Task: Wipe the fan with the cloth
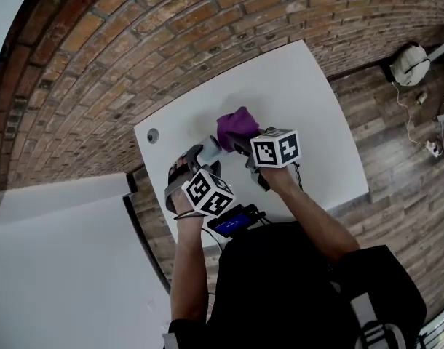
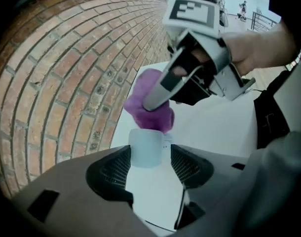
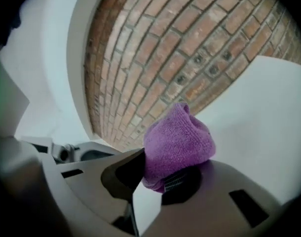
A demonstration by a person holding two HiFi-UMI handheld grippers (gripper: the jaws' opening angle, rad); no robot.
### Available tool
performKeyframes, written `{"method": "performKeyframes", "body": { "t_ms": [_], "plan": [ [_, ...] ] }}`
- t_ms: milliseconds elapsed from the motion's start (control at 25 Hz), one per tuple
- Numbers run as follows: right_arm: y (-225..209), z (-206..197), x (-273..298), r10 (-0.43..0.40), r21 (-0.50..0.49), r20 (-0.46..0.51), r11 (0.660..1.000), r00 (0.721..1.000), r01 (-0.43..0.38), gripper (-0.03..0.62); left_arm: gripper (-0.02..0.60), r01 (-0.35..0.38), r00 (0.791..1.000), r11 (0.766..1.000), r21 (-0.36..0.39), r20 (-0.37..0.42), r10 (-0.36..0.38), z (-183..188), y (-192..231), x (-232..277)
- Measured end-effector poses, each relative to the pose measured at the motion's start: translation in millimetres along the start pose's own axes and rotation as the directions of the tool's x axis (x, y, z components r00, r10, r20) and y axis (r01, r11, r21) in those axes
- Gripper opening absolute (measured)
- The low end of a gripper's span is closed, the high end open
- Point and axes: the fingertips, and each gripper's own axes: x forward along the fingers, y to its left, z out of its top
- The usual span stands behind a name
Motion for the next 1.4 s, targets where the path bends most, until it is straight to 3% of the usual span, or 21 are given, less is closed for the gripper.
{"method": "performKeyframes", "body": {
  "t_ms": [120, 240, 360, 440, 520, 600, 680, 800, 920, 960, 1040, 1120, 1200, 1320, 1400],
  "plan": [
    [44.5, 17.6, 1.5, 0.117, -0.075, 0.022, 0.991, 0.993, -0.115, 0.072, 0.27, -0.001, 1.0, 1.0, -0.005, 0.001, 0.001, -0.4, -0.1, -0.2],
    [36.0, -7.1, 12.3, 0.06, -0.085, -0.038, 0.994, 0.997, -0.064, 0.072, 0.27, 0.003, 1.0, 1.0, -0.013, 0.004, -0.002, -0.2, -0.8, -0.5],
    [-0.6, -43.6, 18.0, -0.017, -0.013, -0.113, 1.0, 0.993, 0.016, 0.072, 0.27, 0.0, 1.0, 1.0, -0.026, 0.016, 0.0, 0.1, -0.3, -0.3],
    [-21.9, -69.7, 22.1, -0.026, 0.069, -0.184, 0.997, 0.983, 0.039, 0.072, 0.27, -0.008, 1.0, 1.0, -0.027, 0.015, 0.008, -0.9, 0.2, -0.6],
    [-34.1, -72.2, 19.4, -0.002, 0.182, -0.151, 0.983, 0.989, 0.03, 0.072, 0.27, -0.01, 1.0, 0.999, -0.034, 0.02, 0.01, -0.8, -0.2, -0.9],
    [-33.7, -49.1, 12.2, 0.072, 0.314, -0.019, 0.947, 0.997, -0.062, 0.072, 0.271, -0.008, 0.999, 0.999, -0.047, 0.033, 0.01, 1.2, -0.2, -0.9],
    [-25.7, -26.3, 9.6, 0.169, 0.426, 0.089, 0.884, 0.982, -0.191, 0.072, 0.27, -0.009, 0.999, 0.999, -0.049, 0.037, 0.011, 2.2, -0.3, -0.9],
    [-13.9, -29.5, 21.8, 0.288, 0.545, 0.075, 0.79, 0.955, -0.281, 0.072, 0.27, -0.007, 0.999, 0.999, -0.054, 0.04, 0.009, 2.1, -1.6, -1.2],
    [-17.0, -49.1, 33.5, 0.301, 0.59, 0.034, 0.764, 0.953, -0.262, 0.072, 0.27, 0.001, 0.999, 0.998, -0.062, 0.048, 0.002, 3.2, -2.8, -1.2],
    [-20.2, -54.4, 35.8, 0.292, 0.585, 0.02, 0.772, 0.956, -0.248, 0.072, 0.27, 0.003, 0.999, 0.998, -0.061, 0.05, 0.001, 3.9, -2.8, -0.9],
    [-29.7, -69.3, 41.4, 0.242, 0.532, -0.06, 0.829, 0.969, -0.174, 0.072, 0.27, 0.001, 0.999, 0.998, -0.058, 0.051, 0.002, 4.5, -1.8, -0.5],
    [-45.3, -91.5, 46.2, 0.137, 0.411, -0.205, 0.911, 0.969, -0.041, 0.072, 0.27, -0.005, 0.999, 0.998, -0.06, 0.049, 0.008, 4.0, -1.1, -0.6],
    [-61.8, -107.1, 44.6, 0.013, 0.264, -0.312, 0.962, 0.95, 0.073, 0.072, 0.27, -0.007, 0.999, 0.998, -0.064, 0.051, 0.011, 3.7, -2.0, -0.7],
    [-71.5, -86.5, 32.8, -0.108, 0.159, -0.259, 0.975, 0.96, 0.153, 0.072, 0.27, -0.006, 0.998, 0.997, -0.074, 0.06, 0.01, 4.5, -2.5, -0.8],
    [-63.6, -54.9, 26.5, -0.1, 0.171, -0.144, 0.977, 0.985, 0.124, 0.071, 0.271, -0.009, 0.998, 0.997, -0.076, 0.061, 0.014, 4.6, -1.7, -0.8]
  ]
}}
